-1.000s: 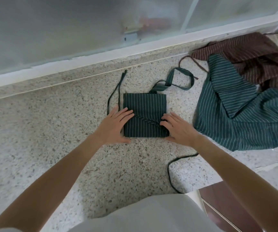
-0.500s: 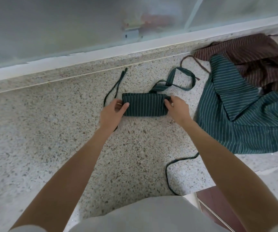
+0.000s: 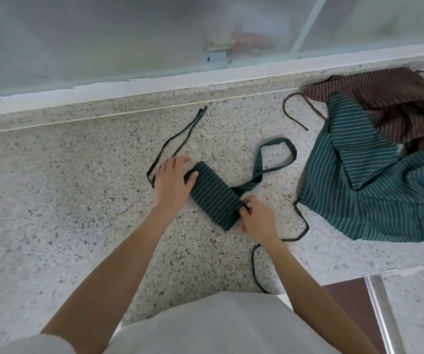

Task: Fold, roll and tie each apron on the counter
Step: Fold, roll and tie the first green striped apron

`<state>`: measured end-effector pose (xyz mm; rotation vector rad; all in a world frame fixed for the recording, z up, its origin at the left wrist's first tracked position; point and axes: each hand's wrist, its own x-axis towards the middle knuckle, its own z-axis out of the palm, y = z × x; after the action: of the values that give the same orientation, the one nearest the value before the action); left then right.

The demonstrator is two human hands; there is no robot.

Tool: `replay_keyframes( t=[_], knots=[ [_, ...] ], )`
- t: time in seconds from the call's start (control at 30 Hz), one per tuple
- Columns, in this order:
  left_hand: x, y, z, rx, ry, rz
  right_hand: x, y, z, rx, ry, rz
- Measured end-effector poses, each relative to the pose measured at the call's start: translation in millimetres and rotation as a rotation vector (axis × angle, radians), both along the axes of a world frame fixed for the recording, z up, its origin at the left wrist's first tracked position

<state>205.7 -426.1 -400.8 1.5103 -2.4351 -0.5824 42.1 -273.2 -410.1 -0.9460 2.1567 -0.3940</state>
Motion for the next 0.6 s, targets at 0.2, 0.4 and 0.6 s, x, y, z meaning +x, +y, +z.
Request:
replay_keyframes(
  t=[0.2, 0.4, 0.6],
  knots=[
    [22.2, 78.1, 4.7, 0.016, 0.023, -0.228, 42.3, 28.7, 14.2, 0.045, 0.007, 0.185],
    [16.9, 88.4, -17.0, 0.164, -0.167, -0.259, 33.0, 19.9, 34.2, -0.317, 0.117, 0.158],
    [18.1, 89.4, -7.6, 0.294, 0.173, 0.105, 29.3, -16.2, 8.9, -0.190, 0.090, 0.504]
  ],
)
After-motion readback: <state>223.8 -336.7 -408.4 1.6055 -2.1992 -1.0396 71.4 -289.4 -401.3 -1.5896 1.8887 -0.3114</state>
